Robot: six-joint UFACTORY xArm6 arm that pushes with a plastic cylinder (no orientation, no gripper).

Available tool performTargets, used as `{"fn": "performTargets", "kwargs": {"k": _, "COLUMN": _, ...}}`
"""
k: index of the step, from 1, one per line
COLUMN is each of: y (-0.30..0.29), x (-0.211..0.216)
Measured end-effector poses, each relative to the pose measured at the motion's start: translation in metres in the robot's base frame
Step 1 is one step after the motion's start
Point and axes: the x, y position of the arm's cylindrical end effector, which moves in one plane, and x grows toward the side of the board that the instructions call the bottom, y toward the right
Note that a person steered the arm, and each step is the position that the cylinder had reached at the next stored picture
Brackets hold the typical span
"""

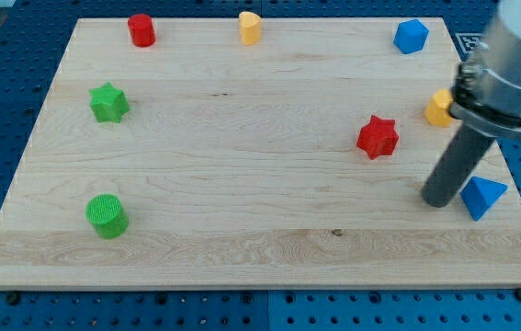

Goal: Move the red star slightly down and left

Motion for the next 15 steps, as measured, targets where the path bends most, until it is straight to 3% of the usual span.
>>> {"fn": "performTargets", "kwargs": {"k": 2, "y": -0.071, "x": -0.026}}
{"fn": "performTargets", "kwargs": {"k": 4, "y": -0.112, "x": -0.093}}
{"fn": "performTargets", "kwargs": {"k": 5, "y": -0.106, "x": -0.129}}
{"fn": "performTargets", "kwargs": {"k": 6, "y": -0.075, "x": -0.139}}
{"fn": "performTargets", "kwargs": {"k": 8, "y": -0.020, "x": -0.131}}
{"fn": "performTargets", "kwargs": {"k": 10, "y": -0.047, "x": -0.082}}
{"fn": "performTargets", "kwargs": {"k": 12, "y": -0.004, "x": -0.062}}
{"fn": "performTargets", "kwargs": {"k": 13, "y": -0.035, "x": -0.047}}
{"fn": "performTargets", "kwargs": {"k": 15, "y": -0.126, "x": -0.081}}
